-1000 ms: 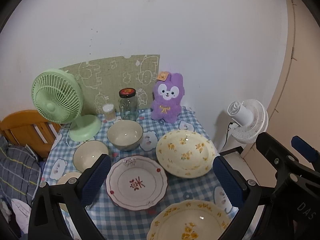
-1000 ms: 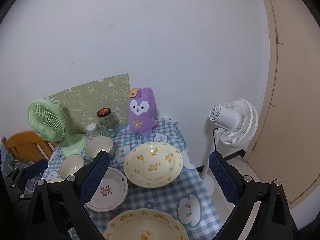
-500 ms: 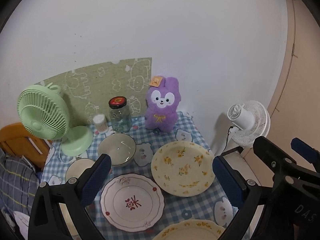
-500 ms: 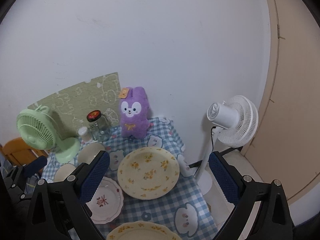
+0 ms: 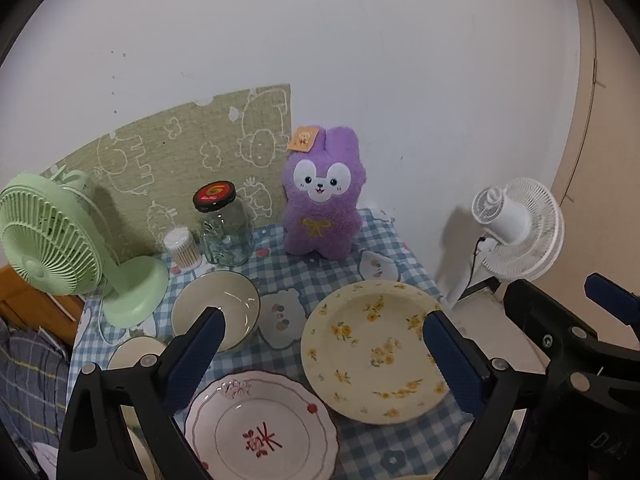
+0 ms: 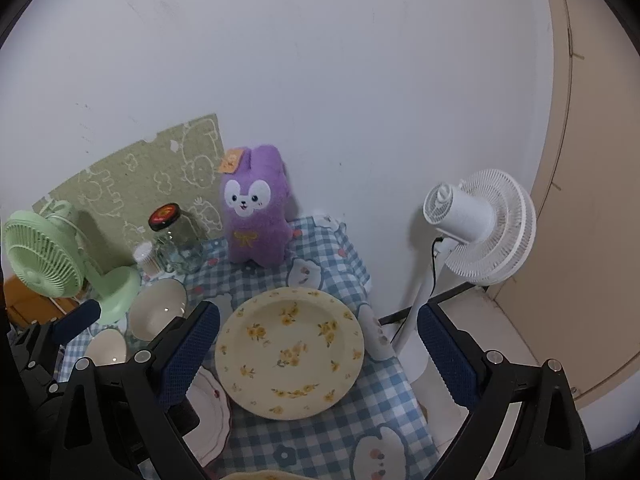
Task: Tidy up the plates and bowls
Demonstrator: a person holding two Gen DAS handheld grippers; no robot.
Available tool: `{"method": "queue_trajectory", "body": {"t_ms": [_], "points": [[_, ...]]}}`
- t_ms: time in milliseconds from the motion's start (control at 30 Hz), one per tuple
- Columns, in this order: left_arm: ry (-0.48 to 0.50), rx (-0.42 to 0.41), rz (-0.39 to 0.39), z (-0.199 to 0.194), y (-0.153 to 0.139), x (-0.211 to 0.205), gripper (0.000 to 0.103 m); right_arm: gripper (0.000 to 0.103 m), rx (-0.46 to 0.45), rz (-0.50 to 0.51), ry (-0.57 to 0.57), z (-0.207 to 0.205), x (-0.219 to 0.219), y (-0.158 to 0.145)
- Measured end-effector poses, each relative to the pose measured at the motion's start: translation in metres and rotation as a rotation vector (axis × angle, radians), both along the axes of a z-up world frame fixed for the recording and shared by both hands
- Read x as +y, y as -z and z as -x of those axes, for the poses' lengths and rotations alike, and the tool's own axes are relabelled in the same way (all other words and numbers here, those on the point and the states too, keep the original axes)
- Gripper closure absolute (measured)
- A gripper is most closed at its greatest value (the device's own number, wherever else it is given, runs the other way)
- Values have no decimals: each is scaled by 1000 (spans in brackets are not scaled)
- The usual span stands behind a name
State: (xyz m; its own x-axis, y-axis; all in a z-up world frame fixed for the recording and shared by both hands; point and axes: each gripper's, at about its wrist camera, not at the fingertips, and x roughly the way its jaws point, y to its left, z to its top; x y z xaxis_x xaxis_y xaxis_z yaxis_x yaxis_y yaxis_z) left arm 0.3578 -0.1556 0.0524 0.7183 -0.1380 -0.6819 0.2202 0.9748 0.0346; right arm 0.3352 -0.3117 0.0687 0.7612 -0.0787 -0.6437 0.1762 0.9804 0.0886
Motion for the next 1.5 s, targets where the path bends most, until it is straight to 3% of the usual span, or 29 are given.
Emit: {"method": "queue_trajectory", "body": {"t_ms": [267, 500, 733, 867, 1033, 1233, 1500], "points": [[0, 43, -11, -30, 35, -6, 5, 7, 41, 5, 31, -26, -14, 35], [21, 82, -45, -53, 70, -15, 11, 20, 106, -26, 23, -51, -21, 74], [24, 136, -78, -69, 103, -18, 12, 21, 152, -22, 12, -69, -19, 108], [25, 194, -94, -78, 121, -15, 23, 26, 189, -15, 8, -79, -19, 128], [16, 215, -56, -87, 134, -9, 25, 36, 233, -16, 1, -88, -19, 152], [31, 242, -81, -92, 149, -13, 29, 37, 254, 1, -5, -96, -17, 171], [38, 277, -84, -98, 160, -16, 33, 39, 226, 75, -3, -100, -15, 174]]}}
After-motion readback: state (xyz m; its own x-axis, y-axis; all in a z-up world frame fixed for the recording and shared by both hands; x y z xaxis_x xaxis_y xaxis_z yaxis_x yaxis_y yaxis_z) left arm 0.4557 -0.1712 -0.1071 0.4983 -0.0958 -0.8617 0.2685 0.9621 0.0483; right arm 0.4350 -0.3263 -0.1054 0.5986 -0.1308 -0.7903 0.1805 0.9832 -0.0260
